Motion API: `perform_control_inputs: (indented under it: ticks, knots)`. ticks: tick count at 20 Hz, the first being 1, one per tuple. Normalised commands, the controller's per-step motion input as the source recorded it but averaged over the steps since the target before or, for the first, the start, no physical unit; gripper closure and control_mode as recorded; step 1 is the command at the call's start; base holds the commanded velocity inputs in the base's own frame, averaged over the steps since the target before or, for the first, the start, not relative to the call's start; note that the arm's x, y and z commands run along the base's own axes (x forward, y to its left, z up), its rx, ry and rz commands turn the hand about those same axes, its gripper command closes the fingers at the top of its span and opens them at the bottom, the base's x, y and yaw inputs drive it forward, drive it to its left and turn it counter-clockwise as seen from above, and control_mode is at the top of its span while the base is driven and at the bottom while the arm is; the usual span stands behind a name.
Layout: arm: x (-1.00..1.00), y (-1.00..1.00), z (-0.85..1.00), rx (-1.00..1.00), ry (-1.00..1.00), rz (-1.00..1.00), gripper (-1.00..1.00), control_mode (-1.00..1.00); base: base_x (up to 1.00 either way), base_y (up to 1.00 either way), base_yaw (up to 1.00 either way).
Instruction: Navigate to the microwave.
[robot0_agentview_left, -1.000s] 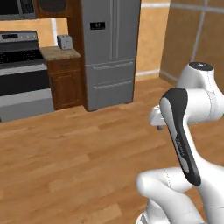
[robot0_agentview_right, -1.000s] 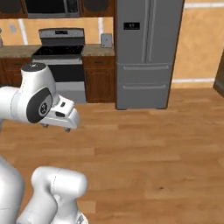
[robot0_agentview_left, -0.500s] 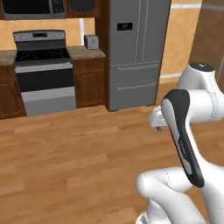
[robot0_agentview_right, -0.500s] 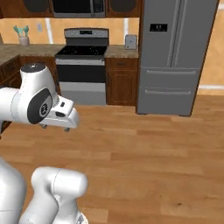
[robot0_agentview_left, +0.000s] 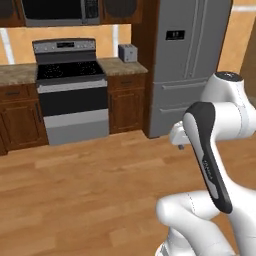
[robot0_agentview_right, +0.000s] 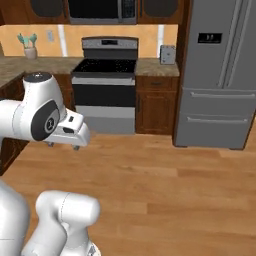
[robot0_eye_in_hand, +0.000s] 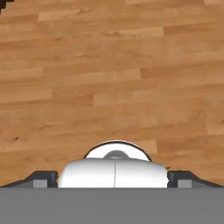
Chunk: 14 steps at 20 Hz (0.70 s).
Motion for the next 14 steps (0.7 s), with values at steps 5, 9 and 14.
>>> perform_control_inputs:
  ticks: [5, 9, 14]
  knots:
    - [0.0, 0.0, 0.0, 0.0, 0.0, 0.0, -1.0, 1.0, 1.0, 0.79, 0.0]
    - [0.0, 0.0, 0.0, 0.0, 0.0, 0.0, -1.0, 1.0, 1.0, 0.53, 0.0]
    - [0.0, 0.0, 0.0, 0.0, 0.0, 0.0, -1.0, 1.0, 1.0, 0.33, -0.03]
